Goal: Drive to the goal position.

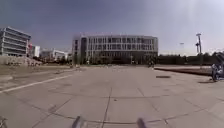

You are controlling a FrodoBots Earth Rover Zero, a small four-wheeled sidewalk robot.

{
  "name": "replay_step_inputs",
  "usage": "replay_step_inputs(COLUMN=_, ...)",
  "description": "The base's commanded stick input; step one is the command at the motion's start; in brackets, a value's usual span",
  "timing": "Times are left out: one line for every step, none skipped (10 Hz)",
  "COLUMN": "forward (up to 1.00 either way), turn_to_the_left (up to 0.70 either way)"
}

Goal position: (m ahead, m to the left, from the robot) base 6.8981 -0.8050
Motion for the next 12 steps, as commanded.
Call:
replay_step_inputs(forward=1.0, turn_to_the_left=0.0)
replay_step_inputs(forward=1.0, turn_to_the_left=0.0)
replay_step_inputs(forward=1.0, turn_to_the_left=0.0)
replay_step_inputs(forward=1.0, turn_to_the_left=0.0)
replay_step_inputs(forward=1.0, turn_to_the_left=-0.09)
replay_step_inputs(forward=1.0, turn_to_the_left=-0.36)
replay_step_inputs(forward=1.0, turn_to_the_left=-0.4)
replay_step_inputs(forward=1.0, turn_to_the_left=-0.29)
replay_step_inputs(forward=1.0, turn_to_the_left=-0.08)
replay_step_inputs(forward=1.0, turn_to_the_left=0.0)
replay_step_inputs(forward=1.0, turn_to_the_left=0.0)
replay_step_inputs(forward=1.0, turn_to_the_left=0.0)
